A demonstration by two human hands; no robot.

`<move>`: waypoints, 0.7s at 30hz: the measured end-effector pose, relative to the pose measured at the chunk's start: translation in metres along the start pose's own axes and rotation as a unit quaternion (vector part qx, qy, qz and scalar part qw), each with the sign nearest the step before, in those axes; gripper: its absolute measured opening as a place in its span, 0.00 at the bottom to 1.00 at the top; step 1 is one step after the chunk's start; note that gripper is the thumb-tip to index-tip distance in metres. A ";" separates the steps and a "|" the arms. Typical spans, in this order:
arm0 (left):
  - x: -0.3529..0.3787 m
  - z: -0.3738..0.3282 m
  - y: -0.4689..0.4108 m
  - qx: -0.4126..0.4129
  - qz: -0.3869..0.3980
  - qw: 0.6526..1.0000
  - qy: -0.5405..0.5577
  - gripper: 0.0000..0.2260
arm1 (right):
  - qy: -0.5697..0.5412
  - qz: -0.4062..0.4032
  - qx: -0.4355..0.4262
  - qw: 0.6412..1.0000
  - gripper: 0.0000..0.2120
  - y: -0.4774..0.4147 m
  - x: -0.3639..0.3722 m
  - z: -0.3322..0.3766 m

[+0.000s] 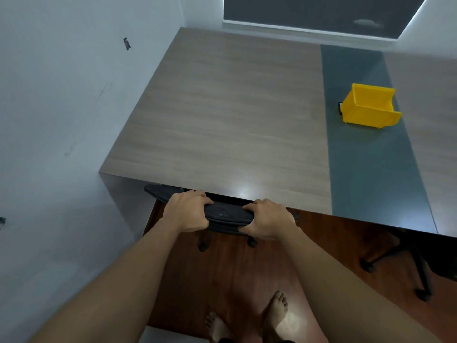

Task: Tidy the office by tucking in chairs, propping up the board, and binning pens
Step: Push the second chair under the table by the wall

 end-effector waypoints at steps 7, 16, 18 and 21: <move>0.002 0.000 -0.001 0.006 -0.006 1.000 -0.003 0.29 | -0.002 -0.005 0.000 1.000 0.39 -0.002 0.004 -0.003; 0.007 0.002 -0.003 0.001 0.002 1.000 -0.020 0.29 | -0.002 -0.015 -0.009 1.000 0.38 -0.005 0.008 -0.005; 0.001 -0.003 -0.005 0.003 0.041 0.999 -0.024 0.30 | -0.001 -0.011 -0.014 1.000 0.38 -0.002 0.007 -0.007; -0.014 -0.017 -0.009 0.006 0.174 0.984 -0.022 0.43 | 0.002 -0.011 -0.017 1.000 0.45 0.017 -0.004 -0.023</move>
Point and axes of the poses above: each hand's wrist, its own y-axis away from the middle knuckle, its own x-axis out of the palm, z = x × y, the point moved 1 cm from there along -y, towards the middle knuckle, and after that the axes turned 2 degrees about y, right-handed, at the moved point
